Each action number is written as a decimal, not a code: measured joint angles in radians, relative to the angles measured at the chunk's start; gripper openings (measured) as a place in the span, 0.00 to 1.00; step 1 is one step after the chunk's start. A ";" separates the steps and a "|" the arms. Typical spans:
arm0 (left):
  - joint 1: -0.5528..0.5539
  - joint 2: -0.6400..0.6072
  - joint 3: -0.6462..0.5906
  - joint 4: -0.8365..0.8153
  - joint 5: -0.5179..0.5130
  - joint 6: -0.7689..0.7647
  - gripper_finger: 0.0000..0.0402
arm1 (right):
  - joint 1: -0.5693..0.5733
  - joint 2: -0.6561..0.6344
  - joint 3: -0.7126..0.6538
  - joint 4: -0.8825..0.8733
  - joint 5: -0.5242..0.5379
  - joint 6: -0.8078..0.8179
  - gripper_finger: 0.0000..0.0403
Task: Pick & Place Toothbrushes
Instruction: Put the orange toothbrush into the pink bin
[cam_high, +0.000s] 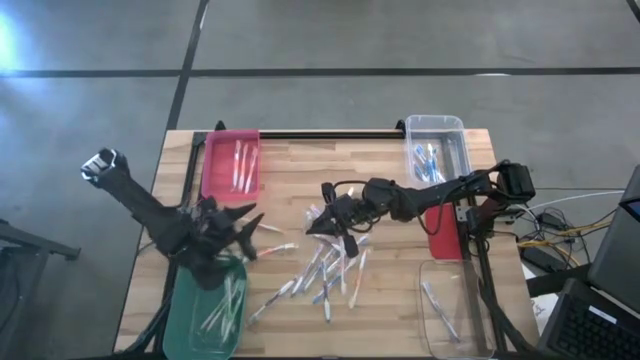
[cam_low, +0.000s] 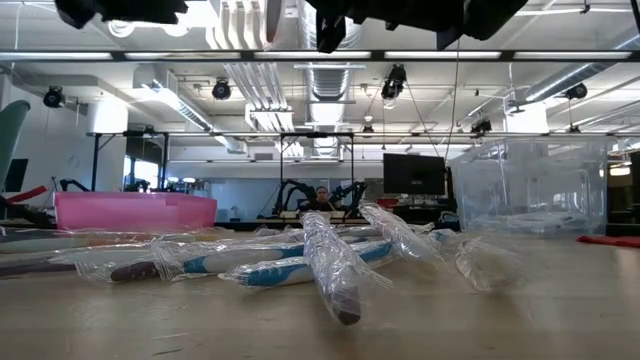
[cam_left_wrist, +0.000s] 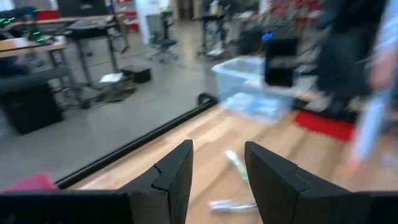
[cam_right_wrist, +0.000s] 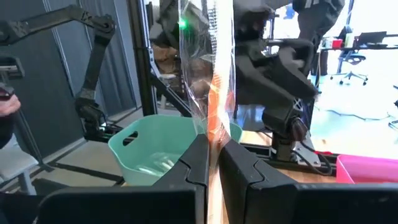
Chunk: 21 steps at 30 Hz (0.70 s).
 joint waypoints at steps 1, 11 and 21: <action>0.027 0.008 0.000 0.005 0.024 0.015 0.38 | 0.000 0.000 0.000 0.002 0.000 -0.002 0.03; 0.106 0.091 0.000 0.362 0.237 0.411 0.38 | -0.001 0.000 0.000 0.000 0.000 -0.043 0.03; 0.140 0.183 0.000 0.726 0.374 0.762 0.38 | 0.006 0.000 0.005 0.016 0.000 -0.044 0.03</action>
